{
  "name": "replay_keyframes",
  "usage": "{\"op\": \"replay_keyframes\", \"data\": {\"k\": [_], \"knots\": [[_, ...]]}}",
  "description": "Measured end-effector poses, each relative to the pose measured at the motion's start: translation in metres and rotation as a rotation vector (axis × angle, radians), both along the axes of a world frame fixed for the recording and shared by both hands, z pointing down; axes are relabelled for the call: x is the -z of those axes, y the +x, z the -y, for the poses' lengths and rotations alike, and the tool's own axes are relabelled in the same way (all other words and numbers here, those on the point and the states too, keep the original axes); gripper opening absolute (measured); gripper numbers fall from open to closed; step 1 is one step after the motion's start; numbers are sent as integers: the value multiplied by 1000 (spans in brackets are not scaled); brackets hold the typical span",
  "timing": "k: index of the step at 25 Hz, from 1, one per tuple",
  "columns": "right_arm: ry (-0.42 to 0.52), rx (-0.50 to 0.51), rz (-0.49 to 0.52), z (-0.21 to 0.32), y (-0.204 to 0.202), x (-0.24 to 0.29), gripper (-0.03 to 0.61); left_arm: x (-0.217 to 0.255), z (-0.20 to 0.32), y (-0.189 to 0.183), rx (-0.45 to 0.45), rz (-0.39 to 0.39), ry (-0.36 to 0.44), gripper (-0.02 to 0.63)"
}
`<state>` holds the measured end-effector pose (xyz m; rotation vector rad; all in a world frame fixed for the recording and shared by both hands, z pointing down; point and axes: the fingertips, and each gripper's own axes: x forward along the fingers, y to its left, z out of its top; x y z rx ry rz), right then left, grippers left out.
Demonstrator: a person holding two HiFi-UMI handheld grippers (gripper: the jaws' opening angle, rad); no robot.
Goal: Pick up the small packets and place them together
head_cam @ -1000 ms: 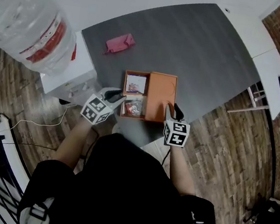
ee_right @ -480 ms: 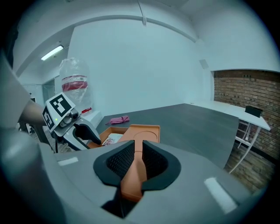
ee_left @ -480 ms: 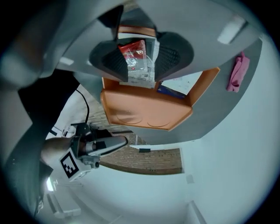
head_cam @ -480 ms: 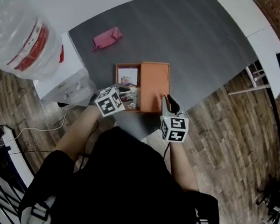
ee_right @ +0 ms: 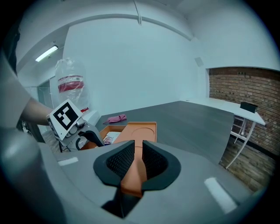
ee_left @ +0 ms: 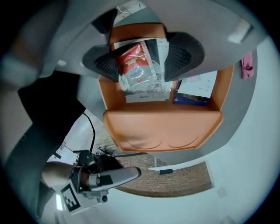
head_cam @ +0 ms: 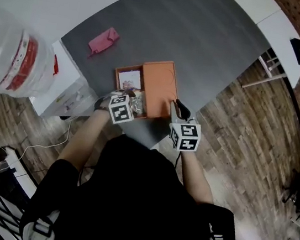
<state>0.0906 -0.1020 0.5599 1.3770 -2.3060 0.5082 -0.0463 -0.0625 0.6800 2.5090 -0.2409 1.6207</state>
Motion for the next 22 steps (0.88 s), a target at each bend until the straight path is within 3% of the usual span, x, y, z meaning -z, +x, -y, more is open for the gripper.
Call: {"op": "replay_keyframes", "data": {"k": [7,14,22], "knots": [[-10,-17,-2,-4,0,-1,57,-10,-11,-3,-117,108,-17,298],[-20,-32,5,-6,0,-5,52,-14,-12,-5,-120,158,-68,291],[-28,-27,11,-6,1,-7,51,-2,-5,-1,-56,48,-60,250]]}}
